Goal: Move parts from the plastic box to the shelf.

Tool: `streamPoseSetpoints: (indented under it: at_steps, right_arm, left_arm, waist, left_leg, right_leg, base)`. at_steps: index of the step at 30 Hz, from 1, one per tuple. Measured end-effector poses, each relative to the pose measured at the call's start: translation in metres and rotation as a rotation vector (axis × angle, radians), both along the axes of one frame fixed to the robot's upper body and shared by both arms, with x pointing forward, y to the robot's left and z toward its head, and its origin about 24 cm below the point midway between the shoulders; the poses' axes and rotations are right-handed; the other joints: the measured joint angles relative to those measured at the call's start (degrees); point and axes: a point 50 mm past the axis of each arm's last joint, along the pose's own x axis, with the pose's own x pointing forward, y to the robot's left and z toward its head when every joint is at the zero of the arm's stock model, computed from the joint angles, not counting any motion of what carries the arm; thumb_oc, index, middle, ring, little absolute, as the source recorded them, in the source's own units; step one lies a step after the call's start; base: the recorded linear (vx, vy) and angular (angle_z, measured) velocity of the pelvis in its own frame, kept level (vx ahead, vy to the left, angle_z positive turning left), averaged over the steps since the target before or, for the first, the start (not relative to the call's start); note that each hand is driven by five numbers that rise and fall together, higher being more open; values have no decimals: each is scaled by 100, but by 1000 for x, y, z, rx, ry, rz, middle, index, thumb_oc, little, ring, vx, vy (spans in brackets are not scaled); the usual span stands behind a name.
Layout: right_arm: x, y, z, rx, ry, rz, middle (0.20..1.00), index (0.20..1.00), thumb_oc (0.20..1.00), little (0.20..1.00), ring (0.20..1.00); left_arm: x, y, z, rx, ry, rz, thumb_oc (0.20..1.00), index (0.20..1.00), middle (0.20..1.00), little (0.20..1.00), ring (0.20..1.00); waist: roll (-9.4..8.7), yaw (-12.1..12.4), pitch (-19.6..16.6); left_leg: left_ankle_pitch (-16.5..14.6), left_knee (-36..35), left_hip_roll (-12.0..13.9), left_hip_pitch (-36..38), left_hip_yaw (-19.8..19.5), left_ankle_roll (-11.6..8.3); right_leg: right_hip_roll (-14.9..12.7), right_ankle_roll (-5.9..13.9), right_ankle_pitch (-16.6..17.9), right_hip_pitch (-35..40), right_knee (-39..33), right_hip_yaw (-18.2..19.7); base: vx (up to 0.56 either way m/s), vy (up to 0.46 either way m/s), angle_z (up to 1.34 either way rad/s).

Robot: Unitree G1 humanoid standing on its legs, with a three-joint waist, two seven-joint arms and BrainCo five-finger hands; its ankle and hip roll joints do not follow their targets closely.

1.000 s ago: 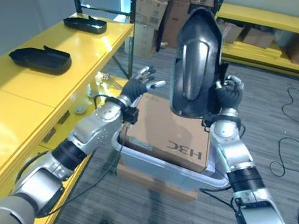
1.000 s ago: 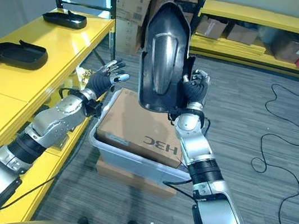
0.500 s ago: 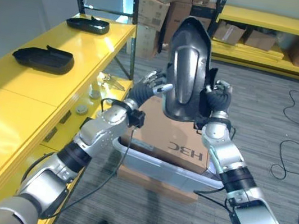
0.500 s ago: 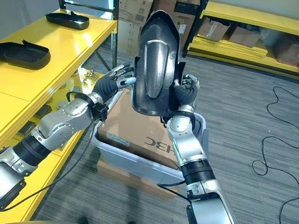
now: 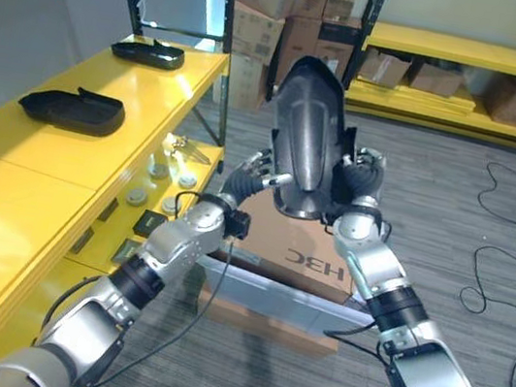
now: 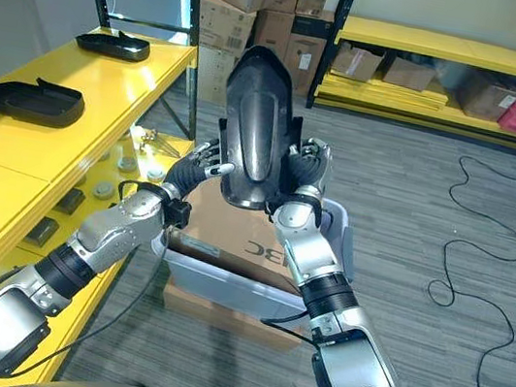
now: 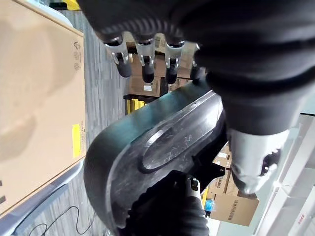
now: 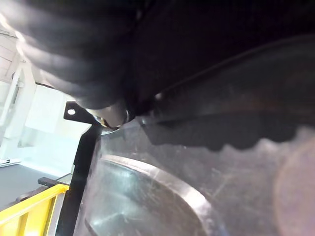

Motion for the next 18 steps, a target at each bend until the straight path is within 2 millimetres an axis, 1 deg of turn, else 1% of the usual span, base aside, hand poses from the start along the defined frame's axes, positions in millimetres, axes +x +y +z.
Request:
streamPoseSetpoints:
  at_steps: [12, 13, 18]
  right_arm:
    - [0, 3, -2, -5, 13, 8, 200, 200, 200, 200, 200]
    - [0, 8, -4, 0, 17, 20, 200, 200, 200, 200, 200]
    - [-1, 12, -5, 21, 29, 47, 200, 200, 200, 200, 200]
  left_arm:
    - [1, 2, -1, 35, -11, 15, 1000, 1000, 1000, 1000, 1000]
    - [1, 3, -2, 46, -7, 45, 1000, 1000, 1000, 1000, 1000]
    - [3, 11, -4, 68, -4, 101, 1000, 1000, 1000, 1000, 1000]
  waist:
    - [1, 45, 0]
    - [1, 48, -1]
    - [1, 71, -1]
  left_leg:
    - [-1, 0, 0, 42, -10, 0]
    - [-1, 0, 0, 42, -11, 0]
    - [-2, 0, 2, 42, -16, 0]
  right_leg:
    - [1, -18, 11, 52, 0, -4]
    - [1, -18, 11, 53, 0, -4]
    - [2, -13, 1, 55, -1, -14]
  base:
    - [0, 0, 0]
    - [0, 0, 0]
    - [0, 0, 0]
